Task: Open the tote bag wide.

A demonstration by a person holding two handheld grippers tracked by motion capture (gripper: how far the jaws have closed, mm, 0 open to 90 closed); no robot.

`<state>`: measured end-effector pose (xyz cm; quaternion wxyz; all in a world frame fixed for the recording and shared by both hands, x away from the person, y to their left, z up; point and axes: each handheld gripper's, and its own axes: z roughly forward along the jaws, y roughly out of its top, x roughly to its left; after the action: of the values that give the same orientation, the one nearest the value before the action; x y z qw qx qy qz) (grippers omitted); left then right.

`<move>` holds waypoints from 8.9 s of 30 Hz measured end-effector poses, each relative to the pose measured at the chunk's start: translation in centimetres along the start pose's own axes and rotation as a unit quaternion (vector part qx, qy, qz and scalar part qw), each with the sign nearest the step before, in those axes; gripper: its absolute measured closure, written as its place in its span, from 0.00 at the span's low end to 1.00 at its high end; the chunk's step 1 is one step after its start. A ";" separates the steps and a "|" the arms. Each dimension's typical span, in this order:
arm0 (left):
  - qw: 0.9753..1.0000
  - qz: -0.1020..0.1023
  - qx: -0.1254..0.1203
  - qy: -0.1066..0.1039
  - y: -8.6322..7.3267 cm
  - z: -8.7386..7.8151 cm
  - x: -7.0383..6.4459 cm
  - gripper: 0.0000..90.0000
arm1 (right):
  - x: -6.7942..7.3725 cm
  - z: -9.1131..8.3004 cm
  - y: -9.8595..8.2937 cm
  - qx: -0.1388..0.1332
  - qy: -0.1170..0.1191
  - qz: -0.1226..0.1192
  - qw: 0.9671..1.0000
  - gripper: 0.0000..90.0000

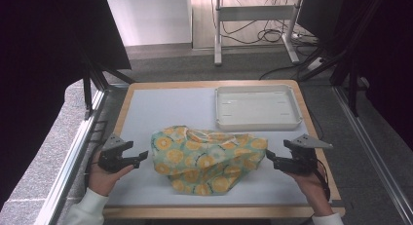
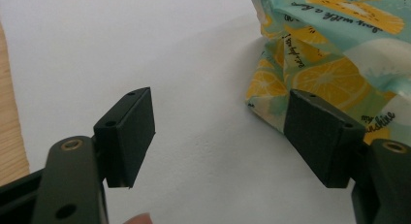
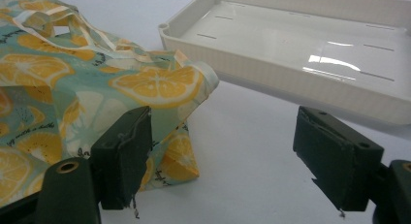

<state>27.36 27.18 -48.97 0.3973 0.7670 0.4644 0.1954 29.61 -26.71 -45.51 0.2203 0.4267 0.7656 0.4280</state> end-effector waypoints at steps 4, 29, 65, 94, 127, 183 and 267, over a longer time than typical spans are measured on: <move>1.000 0.000 -0.003 -0.005 -0.1 -0.2 -0.2 0.31 | -0.1 0.0 -0.2 0.003 0.011 -0.001 1.000 0.27; 0.997 0.026 -0.034 -0.064 3.0 -3.1 -2.1 1.00 | 0.0 -1.6 1.6 -0.011 0.027 -0.028 0.999 0.98; 0.992 0.063 0.007 -0.113 8.5 1.6 -7.5 1.00 | 8.3 5.3 7.1 0.023 0.125 -0.093 0.988 0.99; 0.989 0.038 0.087 -0.110 4.5 6.3 -6.6 1.00 | 8.8 9.2 3.6 0.104 0.114 -0.100 0.983 0.99; 0.984 0.044 0.132 -0.111 2.1 9.3 -7.3 1.00 | 9.0 11.5 -0.2 0.155 0.091 -0.098 0.979 0.99; 0.995 0.022 0.037 -0.085 7.1 5.9 -4.5 0.67 | 6.6 8.7 5.3 0.076 0.089 -0.104 0.988 0.68; 0.987 0.019 -0.006 -0.157 6.7 2.7 -2.9 1.00 | 3.6 6.4 6.2 0.023 0.135 -0.042 0.990 0.98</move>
<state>31.46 21.84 -45.13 0.4660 0.7948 0.3799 0.0826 35.03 -19.06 -43.63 0.1231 0.3376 0.8152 0.4542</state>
